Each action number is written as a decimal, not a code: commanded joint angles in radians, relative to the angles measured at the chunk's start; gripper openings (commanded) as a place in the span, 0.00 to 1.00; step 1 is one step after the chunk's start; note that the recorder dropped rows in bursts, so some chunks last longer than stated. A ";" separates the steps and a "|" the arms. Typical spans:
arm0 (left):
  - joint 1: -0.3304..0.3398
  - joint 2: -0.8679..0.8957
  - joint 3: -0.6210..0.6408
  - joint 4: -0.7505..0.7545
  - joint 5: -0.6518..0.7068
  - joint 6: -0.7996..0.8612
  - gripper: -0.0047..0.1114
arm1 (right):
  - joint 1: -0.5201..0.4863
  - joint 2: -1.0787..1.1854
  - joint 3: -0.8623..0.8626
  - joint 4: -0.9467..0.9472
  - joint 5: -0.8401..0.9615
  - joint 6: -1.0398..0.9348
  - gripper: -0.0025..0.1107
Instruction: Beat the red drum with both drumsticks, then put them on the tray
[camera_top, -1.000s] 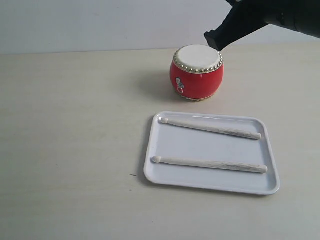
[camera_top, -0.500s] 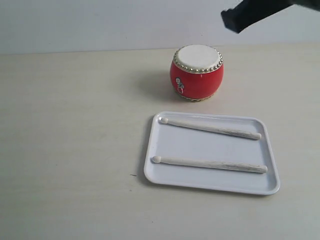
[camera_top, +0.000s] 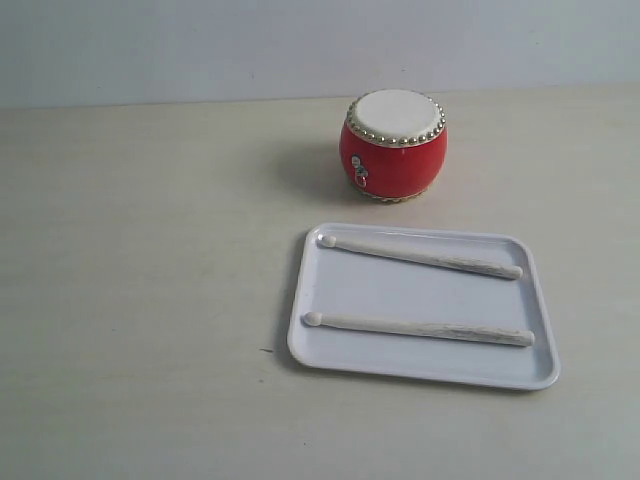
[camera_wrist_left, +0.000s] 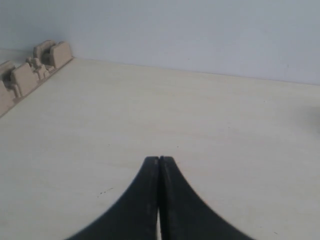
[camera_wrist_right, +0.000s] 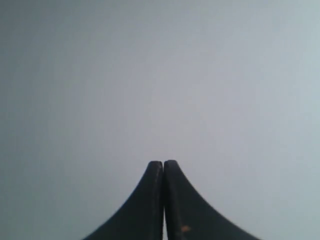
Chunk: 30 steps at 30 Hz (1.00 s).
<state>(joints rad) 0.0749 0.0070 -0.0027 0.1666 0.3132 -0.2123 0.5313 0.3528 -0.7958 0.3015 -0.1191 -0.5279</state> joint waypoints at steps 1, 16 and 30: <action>-0.005 -0.007 0.003 0.002 -0.003 -0.003 0.04 | -0.088 -0.124 0.000 0.014 0.154 0.007 0.02; -0.005 -0.007 0.003 0.002 -0.003 -0.003 0.04 | -0.345 -0.332 0.004 0.015 0.529 0.049 0.02; -0.005 -0.007 0.003 0.002 -0.001 -0.004 0.04 | -0.442 -0.353 0.292 -0.205 0.521 0.399 0.02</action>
<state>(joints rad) 0.0749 0.0053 -0.0027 0.1666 0.3151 -0.2123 0.1276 0.0024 -0.5642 0.1272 0.4346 -0.1629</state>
